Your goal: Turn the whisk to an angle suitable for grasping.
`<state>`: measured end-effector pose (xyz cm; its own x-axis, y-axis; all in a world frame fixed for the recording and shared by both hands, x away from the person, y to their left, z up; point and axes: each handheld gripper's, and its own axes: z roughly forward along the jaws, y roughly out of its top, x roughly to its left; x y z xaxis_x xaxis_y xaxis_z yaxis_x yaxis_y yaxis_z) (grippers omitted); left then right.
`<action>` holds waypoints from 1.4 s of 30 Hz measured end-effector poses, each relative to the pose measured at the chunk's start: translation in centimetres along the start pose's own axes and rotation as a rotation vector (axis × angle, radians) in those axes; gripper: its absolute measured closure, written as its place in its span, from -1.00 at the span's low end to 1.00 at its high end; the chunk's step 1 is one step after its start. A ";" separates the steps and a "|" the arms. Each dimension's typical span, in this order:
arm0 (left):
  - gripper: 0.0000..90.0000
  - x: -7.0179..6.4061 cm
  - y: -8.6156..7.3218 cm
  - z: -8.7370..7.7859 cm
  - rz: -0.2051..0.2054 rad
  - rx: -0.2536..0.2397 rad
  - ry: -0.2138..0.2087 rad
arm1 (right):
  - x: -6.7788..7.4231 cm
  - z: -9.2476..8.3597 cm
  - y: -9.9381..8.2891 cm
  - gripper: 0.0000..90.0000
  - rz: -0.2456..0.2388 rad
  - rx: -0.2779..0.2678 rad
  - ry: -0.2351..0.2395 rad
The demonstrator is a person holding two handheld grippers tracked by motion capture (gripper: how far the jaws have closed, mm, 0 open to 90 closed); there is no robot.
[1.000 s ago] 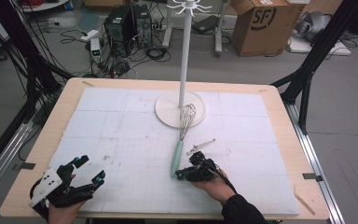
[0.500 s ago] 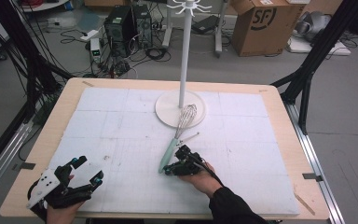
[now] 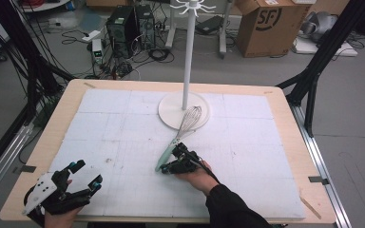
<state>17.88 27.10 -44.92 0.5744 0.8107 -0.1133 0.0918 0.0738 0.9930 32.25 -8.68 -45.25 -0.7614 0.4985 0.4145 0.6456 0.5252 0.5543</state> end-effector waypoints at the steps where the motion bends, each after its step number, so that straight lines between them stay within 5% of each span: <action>1: -0.60 0.0 0.0 0.0 0.000 0.000 0.000 | 0.0 0.1 0.2 0.96 0.001 0.001 0.004; 16: -0.60 0.0 0.0 -1.6 -0.001 -0.002 0.030 | -0.7 2.0 2.8 0.96 0.012 -0.001 0.024; 42: -0.60 -0.1 -0.1 -1.5 -0.003 0.001 0.022 | -1.5 3.6 4.7 0.98 0.044 -0.042 0.030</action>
<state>16.60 27.88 -44.99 0.5560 0.8231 -0.1153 0.0941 0.0755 0.9927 36.59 -4.47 -45.89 -0.7341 0.4995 0.4600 0.6760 0.4732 0.5649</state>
